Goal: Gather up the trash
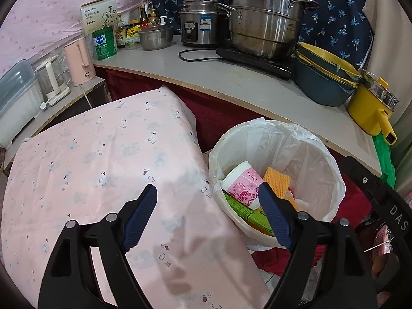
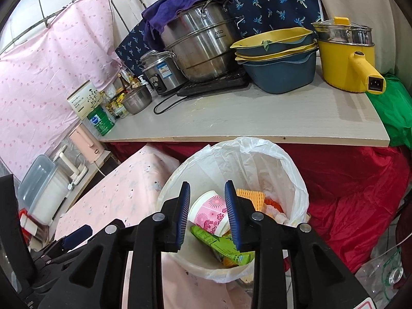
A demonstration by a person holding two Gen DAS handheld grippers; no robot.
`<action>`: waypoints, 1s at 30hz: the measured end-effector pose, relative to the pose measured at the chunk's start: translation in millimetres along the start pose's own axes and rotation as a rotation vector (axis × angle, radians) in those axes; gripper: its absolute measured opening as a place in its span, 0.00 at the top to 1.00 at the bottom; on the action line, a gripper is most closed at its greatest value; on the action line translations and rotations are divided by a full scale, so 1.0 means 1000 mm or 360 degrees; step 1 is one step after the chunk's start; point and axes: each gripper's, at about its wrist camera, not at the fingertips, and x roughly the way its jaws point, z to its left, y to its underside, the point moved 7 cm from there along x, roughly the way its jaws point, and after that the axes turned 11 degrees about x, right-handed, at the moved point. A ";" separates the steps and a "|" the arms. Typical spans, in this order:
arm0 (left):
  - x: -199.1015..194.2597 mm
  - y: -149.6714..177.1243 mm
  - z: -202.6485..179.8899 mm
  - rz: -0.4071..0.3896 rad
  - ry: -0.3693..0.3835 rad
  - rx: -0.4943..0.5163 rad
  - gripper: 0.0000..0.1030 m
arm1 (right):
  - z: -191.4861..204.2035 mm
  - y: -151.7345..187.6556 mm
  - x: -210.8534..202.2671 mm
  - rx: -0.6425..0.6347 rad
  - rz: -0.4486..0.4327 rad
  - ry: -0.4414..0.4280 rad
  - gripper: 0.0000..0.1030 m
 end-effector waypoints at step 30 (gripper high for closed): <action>-0.020 0.045 0.026 0.0011 -0.0164 0.0027 0.10 | 0.011 0.047 -0.030 -0.0308 0.0019 0.0139 0.19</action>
